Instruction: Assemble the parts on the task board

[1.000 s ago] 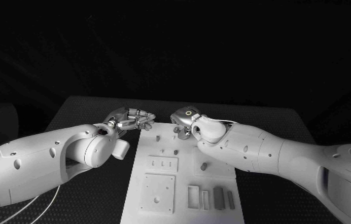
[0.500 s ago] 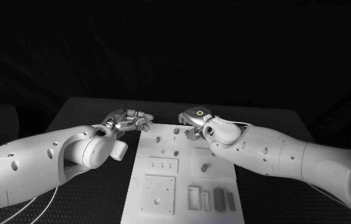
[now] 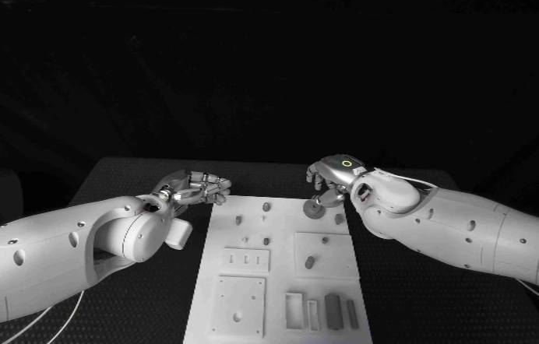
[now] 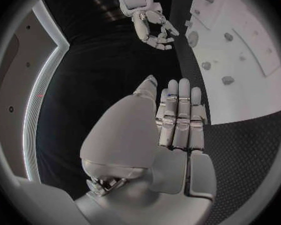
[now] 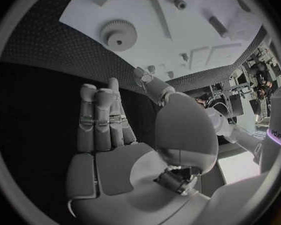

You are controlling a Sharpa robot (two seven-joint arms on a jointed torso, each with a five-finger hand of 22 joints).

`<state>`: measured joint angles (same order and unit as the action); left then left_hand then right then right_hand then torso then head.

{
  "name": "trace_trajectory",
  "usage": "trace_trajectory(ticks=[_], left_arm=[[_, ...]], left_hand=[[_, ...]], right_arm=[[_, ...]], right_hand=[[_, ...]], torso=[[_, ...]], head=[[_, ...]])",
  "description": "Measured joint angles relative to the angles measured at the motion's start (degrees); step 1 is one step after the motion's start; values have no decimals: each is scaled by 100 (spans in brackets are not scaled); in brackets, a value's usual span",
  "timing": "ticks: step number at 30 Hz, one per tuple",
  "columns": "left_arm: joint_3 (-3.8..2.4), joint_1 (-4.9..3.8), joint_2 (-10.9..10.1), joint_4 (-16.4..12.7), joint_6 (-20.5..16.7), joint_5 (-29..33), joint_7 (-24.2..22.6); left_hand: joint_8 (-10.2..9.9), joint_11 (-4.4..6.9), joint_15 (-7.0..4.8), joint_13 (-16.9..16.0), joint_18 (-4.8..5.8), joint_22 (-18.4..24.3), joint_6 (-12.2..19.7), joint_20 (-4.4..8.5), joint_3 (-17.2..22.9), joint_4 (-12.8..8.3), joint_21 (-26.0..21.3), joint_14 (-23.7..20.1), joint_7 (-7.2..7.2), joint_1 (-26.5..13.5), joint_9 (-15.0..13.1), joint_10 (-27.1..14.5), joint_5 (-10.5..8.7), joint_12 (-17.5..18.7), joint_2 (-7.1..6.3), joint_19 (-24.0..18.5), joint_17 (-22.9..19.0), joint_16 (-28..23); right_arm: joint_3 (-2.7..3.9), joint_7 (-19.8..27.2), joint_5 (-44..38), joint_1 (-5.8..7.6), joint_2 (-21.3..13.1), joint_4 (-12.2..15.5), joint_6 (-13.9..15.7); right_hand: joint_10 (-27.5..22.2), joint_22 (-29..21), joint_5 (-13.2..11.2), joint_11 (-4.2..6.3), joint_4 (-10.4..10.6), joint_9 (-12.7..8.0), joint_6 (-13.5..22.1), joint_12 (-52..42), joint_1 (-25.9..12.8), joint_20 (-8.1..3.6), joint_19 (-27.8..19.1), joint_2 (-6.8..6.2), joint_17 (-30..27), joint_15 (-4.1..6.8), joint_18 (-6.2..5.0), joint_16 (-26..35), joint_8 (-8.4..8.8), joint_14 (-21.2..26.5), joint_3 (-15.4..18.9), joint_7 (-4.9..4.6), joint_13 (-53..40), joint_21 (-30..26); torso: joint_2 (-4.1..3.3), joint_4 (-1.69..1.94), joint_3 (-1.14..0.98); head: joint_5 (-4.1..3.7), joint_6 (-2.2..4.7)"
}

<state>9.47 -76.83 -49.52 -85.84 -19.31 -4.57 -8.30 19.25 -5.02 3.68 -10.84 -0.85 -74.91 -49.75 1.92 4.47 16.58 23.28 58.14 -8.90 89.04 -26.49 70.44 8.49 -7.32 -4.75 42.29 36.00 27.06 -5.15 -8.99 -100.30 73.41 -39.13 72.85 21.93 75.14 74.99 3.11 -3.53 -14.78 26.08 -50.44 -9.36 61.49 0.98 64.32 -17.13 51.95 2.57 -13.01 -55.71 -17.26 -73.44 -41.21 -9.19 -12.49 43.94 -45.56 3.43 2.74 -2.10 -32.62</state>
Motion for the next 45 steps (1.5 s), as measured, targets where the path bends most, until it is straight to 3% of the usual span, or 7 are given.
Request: trace_trajectory(ticks=[3, 5, 7, 12, 24, 33, 45], left_arm=[[0, -1, 3, 1, 1, 0, -1], [0, -1, 9, 6, 2, 0, -1], [0, -1, 13, 11, 4, 0, -1], [0, -1, 20, 31, 8, 0, -1], [2, 0, 74, 73, 36, 0, -1], [2, 0, 80, 75, 54, 0, 1], [1, 0, 75, 61, 66, 0, 4]], left_hand=[[-23, 0, 0, 0, 0, 0, 0, 0, 0, 0, 0, 0, 0, 0, 0, 0, 0, 0, 0, 0, 5, 0], [-23, 0, 0, -5, 0, 0, 0, 0, 0, 0, 0, 0, 0, 0, 0, 0, 0, 0, 0, 0, 5, 0], [-23, 0, 0, -6, 0, 1, 0, 0, 0, 0, 0, 0, 0, 0, 1, 0, 0, 0, 0, 0, 5, 0], [-23, 0, 0, -5, -1, 1, 0, 0, 0, 0, 0, 0, 0, 0, 1, 0, 0, 0, 0, 0, 5, -22], [-23, 0, 0, -5, 0, -3, 0, 0, 0, 0, 0, 0, 0, 0, -4, 0, 0, 0, 0, 0, 10, -22], [-22, 0, 0, -10, 0, -3, 0, 0, 0, 0, 0, 0, 0, 0, -3, 0, 0, 0, 0, 0, 9, -22], [-22, 0, 0, -9, 0, -2, 0, 0, 0, 0, 0, 0, 0, 0, -3, 0, 0, 24, 0, 0, 14, -22]], right_arm=[[0, 52, 95, 0, -14, -138, -192], [0, 86, 159, 0, -17, -226, -318], [-1, 128, 248, 0, -11, -325, -455], [-1, 235, 422, -19, 110, -578, -675], [-4, 477, 782, -197, 392, -1019, -884], [-4, 612, 983, -233, 445, -1086, -906], [-4, 683, 1054, -278, 486, -1176, -1006]], right_hand=[[154, 0, 0, 98, -95, 18, 63, -282, -43, -28, -31, -18, 39, 94, -29, -73, 0, 69, 256, 65, -393, 31], [-9, 1, 0, 134, -69, 42, 119, -841, -42, -37, -80, -18, 107, 152, -48, -242, 0, 145, 420, 144, -1201, 129], [-582, 1, -25, 226, -4, 48, 163, -2101, -42, -28, -112, -18, 219, 200, -114, -501, 0, 248, 523, 172, -2436, 279], [-1331, 4, -45, 257, 96, 37, 221, -4261, -42, -93, -128, -18, 586, 276, -120, -1131, 0, 334, 514, 213, -4172, 740], [-1476, 1, -41, 272, 334, -1, 250, -5706, -73, -193, -110, 23, 857, 266, -117, -1563, 0, 365, 500, 242, -4830, 1261], [-1368, -1, -4, 293, 445, -1, 137, -6099, 43, -306, 5, 173, 917, 302, -45, -1674, -29, 234, 403, 353, -4890, 1436], [-1326, -1, -4, 314, 612, 12, 61, -6203, 165, -337, 36, 305, 947, 306, -33, -1703, -100, 217, 76, 430, -4850, 1469]], torso=[[3, -29, -15], [3, -39, -24], [3, -42, -30], [3, -42, -33], [1, -24, -23], [2, -22, -15], [5, -30, -12]], head=[[16, 4], [25, 4], [26, 4], [10, -10], [-29, -54], [-27, -87], [-16, -120]])
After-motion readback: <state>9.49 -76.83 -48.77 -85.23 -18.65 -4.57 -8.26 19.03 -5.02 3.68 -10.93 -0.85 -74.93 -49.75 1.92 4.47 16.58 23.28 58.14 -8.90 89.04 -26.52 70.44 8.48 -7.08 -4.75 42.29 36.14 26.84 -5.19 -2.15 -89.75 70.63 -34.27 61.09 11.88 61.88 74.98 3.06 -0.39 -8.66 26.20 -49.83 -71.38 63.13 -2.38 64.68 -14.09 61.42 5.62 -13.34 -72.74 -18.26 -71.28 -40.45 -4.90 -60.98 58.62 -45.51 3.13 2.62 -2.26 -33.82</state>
